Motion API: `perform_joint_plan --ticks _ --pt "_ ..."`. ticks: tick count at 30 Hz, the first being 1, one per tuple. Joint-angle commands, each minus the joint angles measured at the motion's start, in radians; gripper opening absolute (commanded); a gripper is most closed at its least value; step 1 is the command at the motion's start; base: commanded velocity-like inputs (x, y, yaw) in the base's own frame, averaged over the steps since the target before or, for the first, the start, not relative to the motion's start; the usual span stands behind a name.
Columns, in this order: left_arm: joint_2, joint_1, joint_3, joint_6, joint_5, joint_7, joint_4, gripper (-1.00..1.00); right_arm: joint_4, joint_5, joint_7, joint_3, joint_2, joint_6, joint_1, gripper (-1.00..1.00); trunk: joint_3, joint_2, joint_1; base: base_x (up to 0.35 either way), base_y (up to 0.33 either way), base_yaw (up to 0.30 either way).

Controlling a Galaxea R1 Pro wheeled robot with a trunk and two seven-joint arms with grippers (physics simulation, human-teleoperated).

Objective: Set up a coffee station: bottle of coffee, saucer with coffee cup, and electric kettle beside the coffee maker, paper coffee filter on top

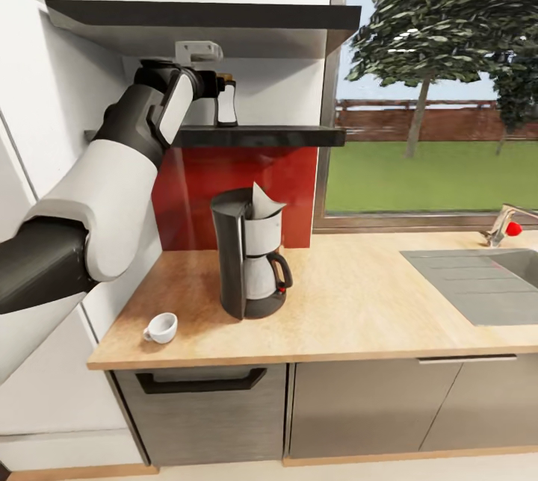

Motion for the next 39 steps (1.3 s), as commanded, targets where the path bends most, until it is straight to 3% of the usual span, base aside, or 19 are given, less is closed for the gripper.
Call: perform_joint_plan --ticks 1,24,33,39 --pt "0.001 0.0 -0.004 0.003 0.006 0.007 -0.001 1.0 -0.002 -0.009 0.003 0.008 -0.001 0.005 0.0 1.0 -0.001 -0.001 0.0 0.048 0.0 -0.005" --pt "0.004 0.003 -0.002 -0.004 0.002 0.008 -0.003 1.0 -0.001 -0.012 0.011 0.007 -0.003 0.003 0.0 1.0 -0.001 -0.001 0.0 0.005 0.0 0.0" --pt "0.002 0.003 -0.003 -0.026 0.003 0.01 -0.003 1.0 0.0 -0.012 0.017 0.007 -0.004 0.002 0.0 1.0 -0.001 -0.001 0.0 0.163 0.0 0.0" --pt "0.002 0.003 -0.004 -0.038 0.003 0.011 -0.002 1.0 0.001 -0.01 0.098 0.007 -0.008 0.002 0.0 1.0 -0.001 -0.001 0.0 0.03 0.0 0.0"
